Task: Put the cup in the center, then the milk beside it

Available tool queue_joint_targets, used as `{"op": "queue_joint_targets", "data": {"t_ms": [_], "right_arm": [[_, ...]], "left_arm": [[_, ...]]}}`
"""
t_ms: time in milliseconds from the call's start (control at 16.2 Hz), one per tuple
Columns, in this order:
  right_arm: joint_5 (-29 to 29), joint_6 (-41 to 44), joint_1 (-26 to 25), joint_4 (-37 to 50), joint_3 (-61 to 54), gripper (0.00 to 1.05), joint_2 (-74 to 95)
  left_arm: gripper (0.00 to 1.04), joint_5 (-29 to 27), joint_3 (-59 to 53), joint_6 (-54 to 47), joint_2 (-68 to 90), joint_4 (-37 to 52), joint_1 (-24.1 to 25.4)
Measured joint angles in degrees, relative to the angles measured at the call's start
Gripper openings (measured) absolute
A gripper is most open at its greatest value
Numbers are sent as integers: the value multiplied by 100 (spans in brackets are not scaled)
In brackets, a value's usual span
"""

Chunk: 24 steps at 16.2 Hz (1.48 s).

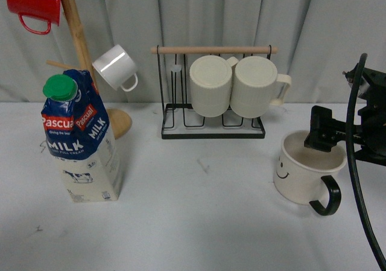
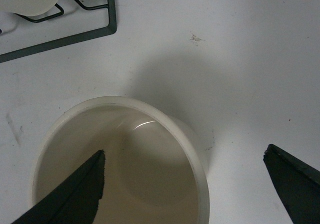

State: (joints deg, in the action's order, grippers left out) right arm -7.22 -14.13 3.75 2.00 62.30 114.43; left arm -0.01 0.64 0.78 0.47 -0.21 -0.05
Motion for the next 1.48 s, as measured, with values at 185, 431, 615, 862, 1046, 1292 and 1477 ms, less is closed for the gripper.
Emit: {"op": "queue_joint_targets", "data": {"t_ms": [185, 431, 615, 862, 1046, 1292, 1477], "right_arm": [[2, 24, 0, 22, 0, 57, 2], [-15, 24, -7, -31, -2, 15, 2], [-131, 61, 2, -170, -55, 3, -175], [-96, 37, 509, -234, 31, 3, -693], [153, -9, 975, -389, 267, 3, -614], [776, -164, 1604, -669, 710, 3, -138], [894, -221, 1753, -682, 761, 3, 7]], "left_arm": [[98, 0, 0, 0, 0, 0, 0], [98, 0, 0, 0, 0, 0, 0], [98, 0, 0, 2, 0, 2, 0], [98, 0, 0, 0, 0, 0, 0], [98, 0, 0, 0, 0, -2, 0], [98, 0, 0, 0, 0, 0, 0], [98, 0, 0, 0, 0, 0, 0]]}}
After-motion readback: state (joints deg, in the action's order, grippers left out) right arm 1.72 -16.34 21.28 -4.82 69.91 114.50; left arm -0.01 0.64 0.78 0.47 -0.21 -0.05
